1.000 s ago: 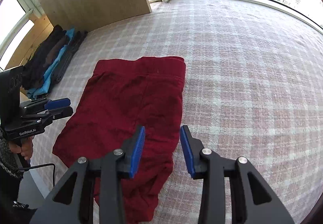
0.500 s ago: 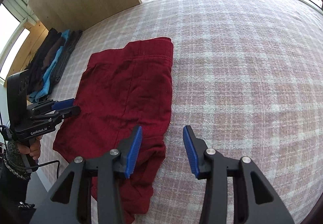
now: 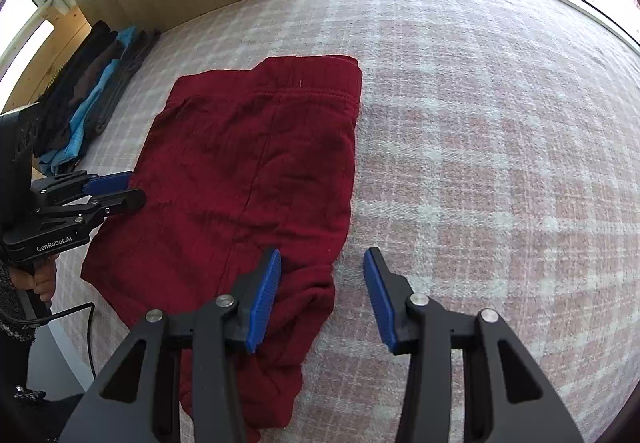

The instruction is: Fold clothes

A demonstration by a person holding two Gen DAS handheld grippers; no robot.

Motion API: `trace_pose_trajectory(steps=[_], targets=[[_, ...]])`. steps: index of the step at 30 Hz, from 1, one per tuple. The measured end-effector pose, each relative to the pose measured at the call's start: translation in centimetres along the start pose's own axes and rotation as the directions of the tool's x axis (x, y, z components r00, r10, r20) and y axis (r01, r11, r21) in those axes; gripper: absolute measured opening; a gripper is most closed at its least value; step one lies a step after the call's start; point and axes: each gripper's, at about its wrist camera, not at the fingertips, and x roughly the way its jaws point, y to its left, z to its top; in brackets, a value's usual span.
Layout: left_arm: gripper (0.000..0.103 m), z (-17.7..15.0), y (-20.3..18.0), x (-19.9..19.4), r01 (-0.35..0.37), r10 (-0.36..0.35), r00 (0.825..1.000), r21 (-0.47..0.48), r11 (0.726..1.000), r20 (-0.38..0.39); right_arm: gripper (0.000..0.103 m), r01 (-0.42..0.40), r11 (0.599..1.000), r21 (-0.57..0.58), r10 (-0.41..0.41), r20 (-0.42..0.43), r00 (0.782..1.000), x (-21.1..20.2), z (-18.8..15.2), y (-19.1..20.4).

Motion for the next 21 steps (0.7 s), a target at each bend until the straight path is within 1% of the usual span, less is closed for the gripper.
trace_pose_trajectory(steps=[2, 4, 10, 11, 12, 13, 14, 15, 16, 18, 21], targets=[[0.031, 0.0, -0.2, 0.0, 0.001, -0.001, 1.0, 0.005, 1.0, 0.002, 0.043, 0.005, 1.0, -0.009, -0.005, 0.001, 1.0, -0.1, 0.0, 0.0], [0.028, 0.0, -0.1, 0.0, 0.007, -0.007, 1.0, 0.0, 1.0, 0.0, 0.043, 0.009, 1.0, -0.016, -0.009, 0.003, 1.0, -0.1, 0.0, 0.1], [0.027, 0.0, -0.5, 0.0, -0.016, 0.017, 1.0, 0.036, 0.999, -0.007, 0.04, -0.005, 0.998, -0.056, 0.006, 0.011, 1.0, -0.1, 0.0, 0.6], [0.024, -0.1, -0.5, 0.0, -0.017, 0.017, 1.0, 0.034, 0.999, -0.002, 0.037, -0.016, 0.998, -0.054, 0.017, 0.017, 1.0, -0.1, 0.0, 0.6], [0.018, -0.2, -0.1, 0.0, -0.018, 0.018, 1.0, 0.027, 0.999, 0.003, 0.035, -0.03, 0.998, -0.049, 0.031, 0.022, 0.999, -0.1, 0.0, 0.5], [0.016, -0.2, 0.2, 0.0, -0.002, 0.002, 1.0, 0.013, 1.0, 0.004, 0.031, -0.046, 0.998, -0.041, 0.047, 0.024, 0.999, -0.1, -0.1, 0.3], [0.011, -0.2, 0.5, 0.0, 0.016, -0.016, 1.0, -0.002, 1.0, 0.005, 0.023, -0.063, 0.997, -0.032, 0.064, 0.025, 0.998, -0.2, -0.1, 0.0], [0.009, -0.3, 0.9, -0.1, 0.038, -0.037, 0.999, -0.022, 0.999, 0.009, 0.021, -0.081, 0.997, -0.02, 0.082, 0.027, 0.996, -0.3, -0.2, -0.4], [0.008, -0.3, 1.3, -0.1, 0.063, -0.062, 0.998, -0.043, 0.997, 0.013, 0.016, -0.099, 0.995, -0.007, 0.099, 0.031, 0.995, -0.3, -0.3, -0.8], [0.006, -0.5, 1.6, -0.1, 0.09, -0.089, 0.996, -0.057, 0.994, 0.017, 0.013, -0.148, 0.989, 0.032, 0.146, 0.038, 0.988, -0.3, -0.4, -1.6], [0.005, -0.7, 1.5, -0.3, 0.107, -0.106, 0.994, -0.048, 0.993, 0.023, 0.009, -0.256, 0.957, 0.135, 0.251, 0.053, 0.966, 0.1, -0.2, -3.1]])
